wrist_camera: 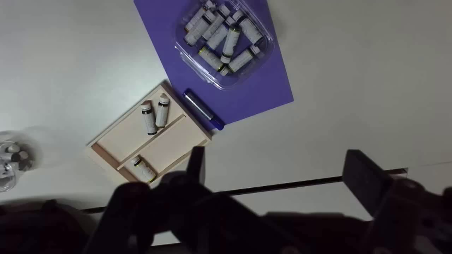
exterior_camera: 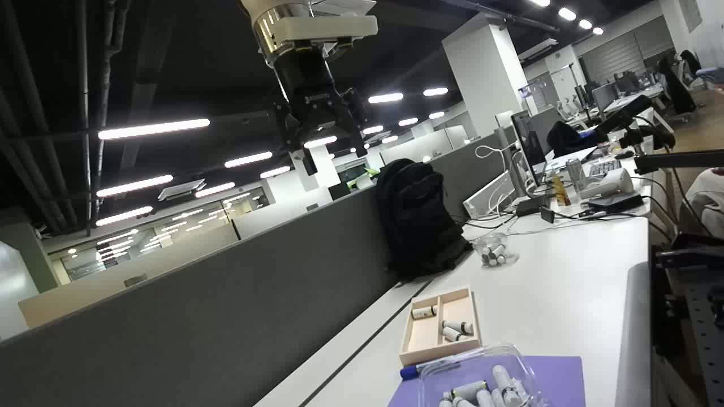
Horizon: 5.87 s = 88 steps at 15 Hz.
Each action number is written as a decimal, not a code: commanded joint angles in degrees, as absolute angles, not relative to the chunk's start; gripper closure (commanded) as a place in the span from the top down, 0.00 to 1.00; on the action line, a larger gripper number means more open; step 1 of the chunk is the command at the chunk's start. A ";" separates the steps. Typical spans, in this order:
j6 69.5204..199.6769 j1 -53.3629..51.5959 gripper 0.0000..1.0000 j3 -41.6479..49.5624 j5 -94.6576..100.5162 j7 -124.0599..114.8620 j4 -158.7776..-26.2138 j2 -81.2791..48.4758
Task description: Put the marker inside the wooden box
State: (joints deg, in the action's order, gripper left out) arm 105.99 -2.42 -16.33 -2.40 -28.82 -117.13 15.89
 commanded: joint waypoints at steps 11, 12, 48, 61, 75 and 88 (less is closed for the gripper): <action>106.04 -3.81 1.00 -15.13 -1.98 -29.12 -116.99 15.72; 106.04 -3.81 1.00 -15.13 -1.98 -29.12 -116.99 15.72; 116.47 -5.55 1.00 -4.51 12.36 -6.47 -103.33 -15.22; 140.05 6.21 1.00 -12.03 -11.22 33.67 -115.77 -25.60; 144.89 -0.79 1.00 -5.50 5.58 25.16 -114.95 -33.38; 147.06 -2.87 1.00 -5.55 10.93 24.12 -113.77 -36.16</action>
